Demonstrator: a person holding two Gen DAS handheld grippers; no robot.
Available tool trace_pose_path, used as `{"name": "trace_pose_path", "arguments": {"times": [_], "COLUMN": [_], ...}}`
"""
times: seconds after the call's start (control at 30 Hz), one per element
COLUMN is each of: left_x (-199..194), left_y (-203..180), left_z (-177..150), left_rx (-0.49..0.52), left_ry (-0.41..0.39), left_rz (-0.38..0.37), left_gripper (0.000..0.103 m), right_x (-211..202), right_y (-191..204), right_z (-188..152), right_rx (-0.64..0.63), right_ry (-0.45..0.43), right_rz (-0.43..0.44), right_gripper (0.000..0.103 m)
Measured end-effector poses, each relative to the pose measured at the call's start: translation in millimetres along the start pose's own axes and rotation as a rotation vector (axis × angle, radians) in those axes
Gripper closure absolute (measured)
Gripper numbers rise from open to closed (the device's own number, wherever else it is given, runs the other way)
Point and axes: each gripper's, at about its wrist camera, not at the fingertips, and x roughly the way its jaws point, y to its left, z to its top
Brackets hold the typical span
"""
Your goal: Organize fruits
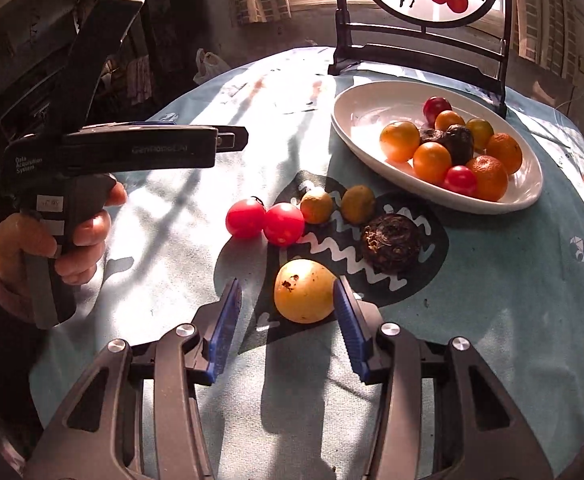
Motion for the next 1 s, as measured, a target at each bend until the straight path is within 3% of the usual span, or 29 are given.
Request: {"name": "trace_pose_path", "arguments": {"times": [0.5,0.77,0.83,0.9,1.0], "left_x": [-1,2,2,1,-1], "left_y": [-3,-3,-2,-2,-4], "left_z": [-2,-3,-3,-3,-5], "left_rx": [0.015,0.02,0.021,0.02,0.046], "left_ry": [-0.007,0.0,0.002,0.0,0.005], "left_rz": [0.014,0.029,0.03,0.026,-0.032], "left_gripper": [0.002,0.002,0.002,0.002,0.002], "right_x": [23,27,27,25,19], "right_y": [-15,-12,-10,-10,-14], "right_z": [1,0,-1,-2,-2], "right_rx": [0.009,-0.011,-0.019,-0.02,0.005], "right_ry": [0.029,0.036,0.032,0.025,-0.001], "right_rz": [-0.097,-0.099,-0.101,-0.082,-0.067], "right_gripper": [0.054,0.054,0.055,0.065,0.065]}}
